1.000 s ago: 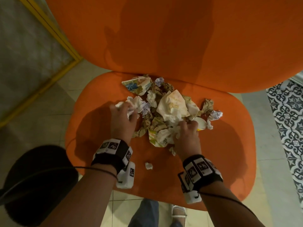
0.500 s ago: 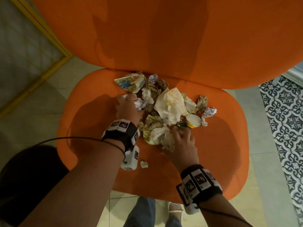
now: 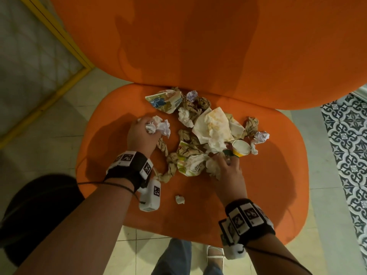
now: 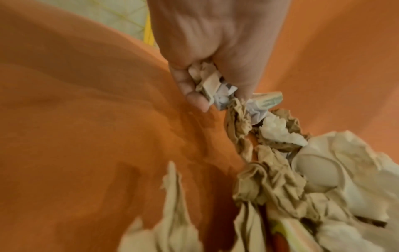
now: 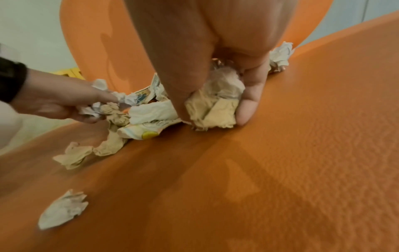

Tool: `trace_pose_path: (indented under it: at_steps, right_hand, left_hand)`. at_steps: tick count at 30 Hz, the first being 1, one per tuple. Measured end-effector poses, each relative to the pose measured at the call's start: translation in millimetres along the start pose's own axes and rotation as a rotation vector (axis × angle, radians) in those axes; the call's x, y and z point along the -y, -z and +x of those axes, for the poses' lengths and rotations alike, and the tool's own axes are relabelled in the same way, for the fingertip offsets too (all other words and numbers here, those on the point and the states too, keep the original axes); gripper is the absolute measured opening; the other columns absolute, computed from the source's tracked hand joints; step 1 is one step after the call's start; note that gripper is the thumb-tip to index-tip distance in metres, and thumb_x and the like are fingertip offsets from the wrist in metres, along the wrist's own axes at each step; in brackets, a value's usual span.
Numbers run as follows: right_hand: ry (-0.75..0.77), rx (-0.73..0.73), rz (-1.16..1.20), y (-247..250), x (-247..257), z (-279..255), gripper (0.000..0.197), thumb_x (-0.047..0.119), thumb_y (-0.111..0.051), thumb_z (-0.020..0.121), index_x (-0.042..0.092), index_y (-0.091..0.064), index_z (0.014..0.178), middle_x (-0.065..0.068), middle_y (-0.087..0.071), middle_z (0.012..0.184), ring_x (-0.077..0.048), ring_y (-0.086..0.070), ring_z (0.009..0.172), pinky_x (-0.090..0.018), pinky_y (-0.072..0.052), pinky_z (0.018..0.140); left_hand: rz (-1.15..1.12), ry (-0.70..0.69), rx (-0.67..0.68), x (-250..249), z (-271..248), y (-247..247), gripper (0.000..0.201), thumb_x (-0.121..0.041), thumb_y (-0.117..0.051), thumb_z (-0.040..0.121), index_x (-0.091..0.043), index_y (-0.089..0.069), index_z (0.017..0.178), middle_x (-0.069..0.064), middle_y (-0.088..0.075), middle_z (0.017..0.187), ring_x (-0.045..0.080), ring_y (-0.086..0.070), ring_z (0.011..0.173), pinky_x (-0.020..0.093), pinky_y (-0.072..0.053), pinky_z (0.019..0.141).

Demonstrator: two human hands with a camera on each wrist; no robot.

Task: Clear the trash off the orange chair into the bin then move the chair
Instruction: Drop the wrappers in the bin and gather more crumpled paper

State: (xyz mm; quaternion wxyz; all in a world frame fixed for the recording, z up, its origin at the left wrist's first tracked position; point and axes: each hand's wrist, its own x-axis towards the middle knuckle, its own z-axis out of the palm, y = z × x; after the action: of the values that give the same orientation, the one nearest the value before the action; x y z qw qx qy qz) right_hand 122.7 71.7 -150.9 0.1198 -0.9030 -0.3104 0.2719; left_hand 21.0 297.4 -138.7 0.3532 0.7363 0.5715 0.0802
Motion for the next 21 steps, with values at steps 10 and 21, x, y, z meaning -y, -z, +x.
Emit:
trace_pose_path:
  at_steps: [10, 21]
  right_hand:
    - [0.03, -0.084, 0.155, 3, -8, -1, 0.033, 0.001, -0.064, 0.075, 0.019, -0.065, 0.104, -0.006, -0.052, 0.107, -0.029, -0.057, 0.088, -0.029, -0.043, 0.059]
    - [0.27, 0.3, 0.099, -43, 55, -59, 0.053, 0.004, -0.059, 0.082, 0.027, -0.049, 0.128, -0.004, -0.037, 0.127, -0.026, -0.051, 0.105, -0.036, -0.053, 0.083]
  left_hand:
    - [-0.119, 0.023, -0.285, 18, -76, 21, 0.019, -0.008, -0.074, 0.072, -0.012, -0.065, 0.088, 0.01, -0.058, 0.109, 0.02, -0.054, 0.092, 0.023, -0.039, 0.064]
    - [0.402, -0.199, 0.169, 44, -111, -20, 0.031, -0.035, -0.059, 0.082, -0.018, -0.055, 0.107, 0.012, -0.045, 0.113, 0.031, -0.054, 0.093, 0.032, -0.041, 0.064]
